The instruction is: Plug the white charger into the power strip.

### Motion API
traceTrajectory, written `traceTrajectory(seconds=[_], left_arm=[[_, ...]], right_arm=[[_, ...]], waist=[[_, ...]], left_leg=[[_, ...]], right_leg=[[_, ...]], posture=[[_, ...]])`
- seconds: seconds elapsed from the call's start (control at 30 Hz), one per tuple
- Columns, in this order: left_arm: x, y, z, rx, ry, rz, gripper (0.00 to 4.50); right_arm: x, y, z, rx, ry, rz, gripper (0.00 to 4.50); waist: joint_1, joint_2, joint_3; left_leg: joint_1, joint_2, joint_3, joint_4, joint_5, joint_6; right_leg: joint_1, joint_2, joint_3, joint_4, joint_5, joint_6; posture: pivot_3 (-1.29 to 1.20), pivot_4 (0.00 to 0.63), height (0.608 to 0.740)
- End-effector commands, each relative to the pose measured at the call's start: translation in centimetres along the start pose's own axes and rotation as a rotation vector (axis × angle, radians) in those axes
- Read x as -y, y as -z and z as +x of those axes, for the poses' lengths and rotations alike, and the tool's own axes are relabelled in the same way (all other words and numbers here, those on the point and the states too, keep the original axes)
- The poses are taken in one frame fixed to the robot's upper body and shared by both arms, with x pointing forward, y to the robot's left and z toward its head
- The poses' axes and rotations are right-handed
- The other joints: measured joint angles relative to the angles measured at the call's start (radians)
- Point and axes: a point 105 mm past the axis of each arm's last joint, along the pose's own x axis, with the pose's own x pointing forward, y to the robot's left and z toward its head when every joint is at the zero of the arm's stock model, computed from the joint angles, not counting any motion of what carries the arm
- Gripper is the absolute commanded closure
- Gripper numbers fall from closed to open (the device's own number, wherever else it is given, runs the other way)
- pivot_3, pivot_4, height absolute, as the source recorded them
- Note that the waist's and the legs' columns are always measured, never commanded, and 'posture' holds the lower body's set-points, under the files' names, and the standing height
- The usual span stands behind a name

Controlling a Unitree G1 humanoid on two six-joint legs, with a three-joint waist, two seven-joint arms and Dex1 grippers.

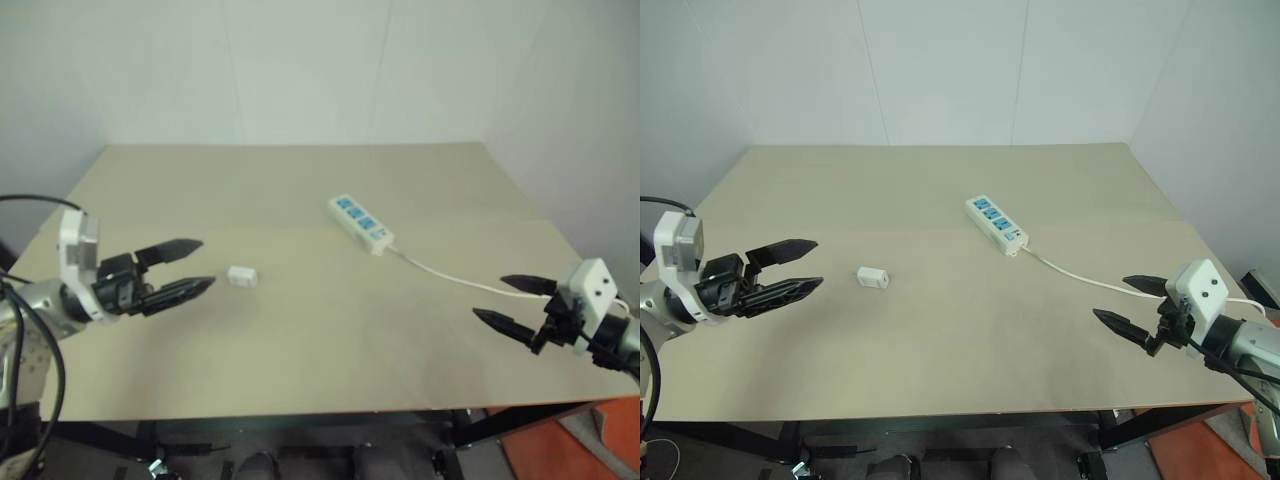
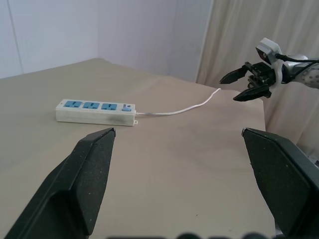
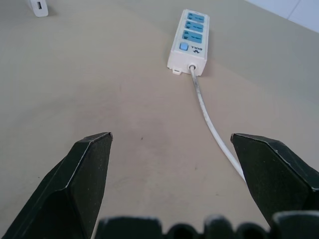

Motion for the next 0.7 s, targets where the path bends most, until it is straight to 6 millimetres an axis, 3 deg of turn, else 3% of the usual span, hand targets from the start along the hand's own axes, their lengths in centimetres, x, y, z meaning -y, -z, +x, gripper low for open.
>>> traceTrajectory(seconds=[0.03, 0.43, 0.6, 0.7], left_arm=[[0.5, -0.7, 0.3, 0.019, 0.027, 0.027, 0.06], [0.3, -0.8, -0.1, 0.016, 0.002, 0.041, 0.06], [0.3, -0.3, 0.2, -0.03, 0.008, 0.045, 0.06], [-0.2, 0.2, 0.5, -0.07, -0.003, 0.062, 0.06]], right_arm=[[0.4, -1.8, -0.5, 0.048, 0.017, -0.052, 0.0], [0.7, -1.8, 0.3, 0.052, 0.012, -0.058, 0.0], [1.7, -0.1, 4.0, 0.027, 0.028, -0.006, 0.0], [3.0, 1.6, 8.4, -0.04, 0.073, 0.019, 0.0]], waist=[[0.0, 0.0, 0.0], [0.0, 0.0, 0.0], [-0.009, -0.001, 0.0], [-0.012, -0.001, 0.0]], left_leg=[[0.0, 0.0, 0.0, 0.0, 0.0, 0.0], [-0.001, 0.0, 0.0, 0.0, 0.0, 0.0], [0.0, 0.0, 0.001, 0.0, 0.0, 0.0], [0.001, 0.0, 0.002, -0.001, 0.0, 0.0]], right_leg=[[0.0, 0.0, 0.0, 0.0, 0.0, 0.0], [0.0, 0.0, 0.0, -0.003, 0.001, 0.001], [0.001, 0.0, 0.001, -0.004, 0.001, 0.0], [0.001, 0.0, 0.001, -0.004, 0.001, 0.0]], posture=[[0.0, 0.15, 0.74], [0.0, 0.15, 0.74], [0.0, 0.15, 0.74], [0.0, 0.15, 0.74]])
